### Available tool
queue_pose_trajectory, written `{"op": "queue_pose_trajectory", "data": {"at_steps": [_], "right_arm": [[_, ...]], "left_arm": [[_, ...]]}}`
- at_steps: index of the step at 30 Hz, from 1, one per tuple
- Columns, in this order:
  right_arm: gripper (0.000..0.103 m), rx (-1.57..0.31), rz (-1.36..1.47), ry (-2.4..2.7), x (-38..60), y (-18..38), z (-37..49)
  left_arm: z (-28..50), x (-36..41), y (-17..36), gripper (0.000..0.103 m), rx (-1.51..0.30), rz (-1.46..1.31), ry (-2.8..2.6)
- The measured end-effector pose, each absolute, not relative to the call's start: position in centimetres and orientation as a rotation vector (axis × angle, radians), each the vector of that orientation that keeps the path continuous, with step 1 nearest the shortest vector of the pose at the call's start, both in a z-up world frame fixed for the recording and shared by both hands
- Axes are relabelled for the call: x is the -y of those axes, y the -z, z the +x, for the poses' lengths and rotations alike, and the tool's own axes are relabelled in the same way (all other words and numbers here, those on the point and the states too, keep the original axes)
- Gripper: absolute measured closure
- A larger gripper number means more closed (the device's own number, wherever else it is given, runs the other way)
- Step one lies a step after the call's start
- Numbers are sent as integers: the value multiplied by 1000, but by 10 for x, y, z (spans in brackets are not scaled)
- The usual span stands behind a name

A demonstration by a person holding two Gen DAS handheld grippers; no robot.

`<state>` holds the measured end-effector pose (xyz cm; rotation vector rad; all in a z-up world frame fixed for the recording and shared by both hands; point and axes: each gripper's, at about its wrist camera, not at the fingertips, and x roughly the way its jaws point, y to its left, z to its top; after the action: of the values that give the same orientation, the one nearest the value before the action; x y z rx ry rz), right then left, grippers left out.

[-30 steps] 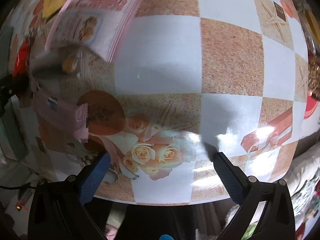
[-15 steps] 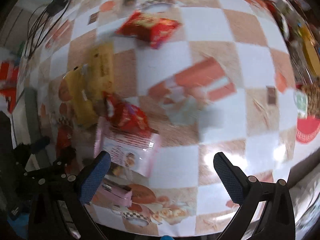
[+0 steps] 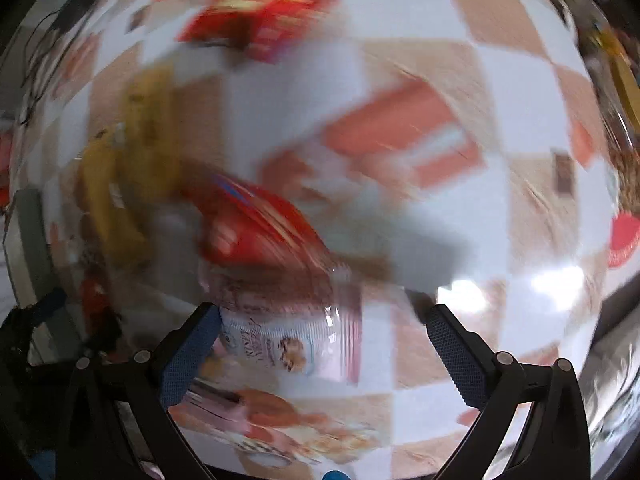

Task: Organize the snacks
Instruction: 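Grasp the red bar with the left gripper while the right grasps another pink packet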

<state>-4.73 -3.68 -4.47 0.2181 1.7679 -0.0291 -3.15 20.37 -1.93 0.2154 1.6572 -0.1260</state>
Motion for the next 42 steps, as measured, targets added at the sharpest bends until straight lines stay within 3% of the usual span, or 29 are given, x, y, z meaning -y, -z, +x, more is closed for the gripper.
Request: {"op": "queue_pose_trajectory", "data": {"at_steps": [10,18,24,32,34,37,38,39,40,41,42], "right_arm": [[0,-1761,275,97,88,32,-69],[0,-1701,682,326,125,38,-55],[0,-1768,434,284,113,48,-49],[0,-1780,401,290,111,55,-53],[0,-1778,362,256,73,54,-68],[14,-1767,284,213,59,48,-65],[26,-1754,263,198,55,44,-63],[46,-1748,253,189,49,41,-63],[55,-1739,236,173,45,37,-61],[61,-1737,226,149,42,34,-58],[62,-1744,251,117,41,34,-58]], "left_arm": [[-39,-174,17,4,-1650,272,200],[-40,-163,21,1,-1653,257,186],[-40,-168,27,0,-1650,248,190],[-46,-165,24,1,-1641,257,211],[-47,-161,24,5,-1644,248,225],[-50,-154,19,16,-1638,246,252],[-51,-149,18,24,-1630,251,257],[-54,-146,13,37,-1620,259,264],[-59,-144,4,46,-1612,266,271],[-61,-140,1,69,-1606,277,282],[-61,-138,-1,80,-1614,270,296]]}}
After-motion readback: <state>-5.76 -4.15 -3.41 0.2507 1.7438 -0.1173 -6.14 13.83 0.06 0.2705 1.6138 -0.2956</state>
